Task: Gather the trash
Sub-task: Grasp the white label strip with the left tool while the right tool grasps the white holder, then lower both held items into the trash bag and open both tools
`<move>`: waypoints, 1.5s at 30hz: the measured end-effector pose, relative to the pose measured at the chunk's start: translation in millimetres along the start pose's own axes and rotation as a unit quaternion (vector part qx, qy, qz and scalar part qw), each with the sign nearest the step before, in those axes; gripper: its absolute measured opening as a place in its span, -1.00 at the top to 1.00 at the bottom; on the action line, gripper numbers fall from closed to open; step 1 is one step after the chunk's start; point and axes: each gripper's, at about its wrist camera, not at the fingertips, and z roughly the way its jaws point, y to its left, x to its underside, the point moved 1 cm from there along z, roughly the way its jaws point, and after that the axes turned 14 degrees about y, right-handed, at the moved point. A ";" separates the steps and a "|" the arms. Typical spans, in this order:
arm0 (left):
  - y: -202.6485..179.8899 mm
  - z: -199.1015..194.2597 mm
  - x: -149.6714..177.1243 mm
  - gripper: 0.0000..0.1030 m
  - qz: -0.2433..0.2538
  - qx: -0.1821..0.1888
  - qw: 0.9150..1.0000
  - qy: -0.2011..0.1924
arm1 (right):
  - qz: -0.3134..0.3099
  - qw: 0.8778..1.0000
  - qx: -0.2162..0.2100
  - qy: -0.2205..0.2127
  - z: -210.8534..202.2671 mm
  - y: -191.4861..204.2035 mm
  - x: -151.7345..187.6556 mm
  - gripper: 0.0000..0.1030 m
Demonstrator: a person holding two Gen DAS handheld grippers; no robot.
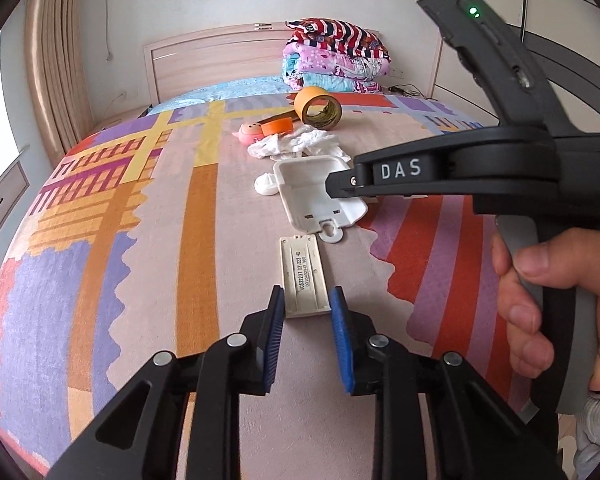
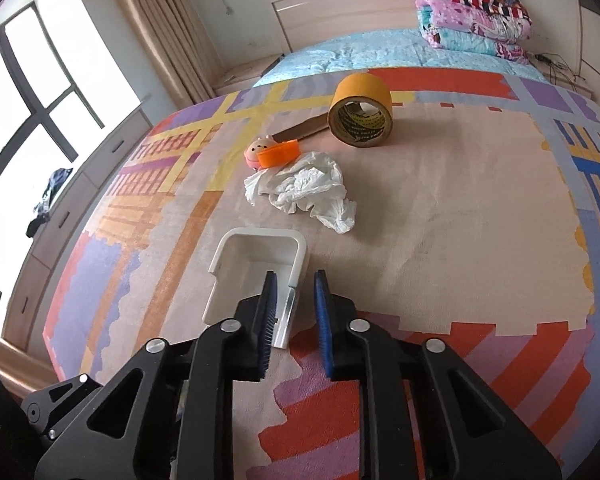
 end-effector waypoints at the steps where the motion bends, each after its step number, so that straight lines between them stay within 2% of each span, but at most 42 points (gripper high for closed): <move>1: 0.8 -1.2 0.5 0.56 -0.001 0.000 1.000 -0.001 | 0.002 1.000 -0.002 0.000 0.5 -0.3 0.0 0.81; 5: 3.3 -9.9 4.5 0.56 0.002 0.004 1.000 -0.010 | 0.014 1.000 -0.010 -0.006 -3.6 -4.4 0.7 0.87; 15: 1.7 -43.9 19.1 0.56 0.010 0.007 0.999 -0.034 | 0.005 1.000 0.010 -0.028 -29.0 2.1 12.6 0.87; 19: -1.0 -58.6 26.1 0.56 0.013 0.012 0.999 -0.040 | 0.006 1.000 -0.003 -0.026 -37.0 4.2 21.7 0.87; 32: -10.7 -93.3 51.2 0.56 0.024 0.023 0.998 -0.054 | -0.020 0.998 -0.002 -0.055 -84.4 28.7 73.6 0.87; 45: 0.6 -120.9 89.7 0.56 0.030 0.031 0.998 -0.050 | -0.057 0.997 -0.006 -0.053 -101.0 52.0 128.4 0.87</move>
